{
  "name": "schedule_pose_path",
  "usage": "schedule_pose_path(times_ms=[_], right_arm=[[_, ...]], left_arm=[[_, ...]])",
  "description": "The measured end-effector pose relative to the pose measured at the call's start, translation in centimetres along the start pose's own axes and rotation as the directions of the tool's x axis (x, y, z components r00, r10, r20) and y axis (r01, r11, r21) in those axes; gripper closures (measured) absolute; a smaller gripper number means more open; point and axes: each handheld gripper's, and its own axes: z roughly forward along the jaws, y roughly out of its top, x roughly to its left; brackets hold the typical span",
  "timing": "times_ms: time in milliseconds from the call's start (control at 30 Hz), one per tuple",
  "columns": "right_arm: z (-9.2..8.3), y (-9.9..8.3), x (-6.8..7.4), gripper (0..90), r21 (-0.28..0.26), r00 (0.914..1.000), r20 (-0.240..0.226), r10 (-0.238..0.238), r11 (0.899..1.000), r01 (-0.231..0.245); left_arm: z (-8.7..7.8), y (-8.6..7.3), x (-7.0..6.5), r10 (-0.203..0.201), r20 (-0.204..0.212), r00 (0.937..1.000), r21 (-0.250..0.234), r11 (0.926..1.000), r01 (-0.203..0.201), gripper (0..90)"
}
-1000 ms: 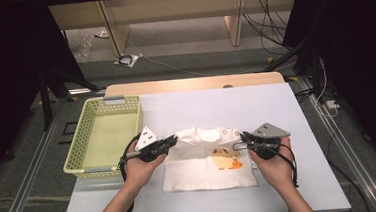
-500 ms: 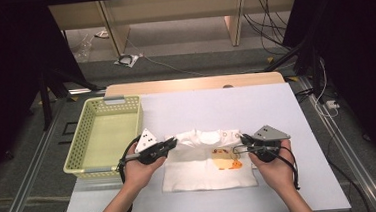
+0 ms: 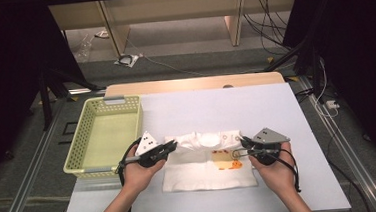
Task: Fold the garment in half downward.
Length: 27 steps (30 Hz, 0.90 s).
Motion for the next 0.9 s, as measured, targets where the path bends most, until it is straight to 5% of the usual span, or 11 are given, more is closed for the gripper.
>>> schedule_pose_path(times_ms=[900], right_arm=[[-0.58, -0.43, 0.51, 84.7, 0.023, 0.9997, -0.02, -0.017, 1.0, 0.017]], left_arm=[[-0.52, -0.34, -0.5, 0.027, 0.005, 0.9996, 0.016, 0.9995, -0.027, 85.4]])
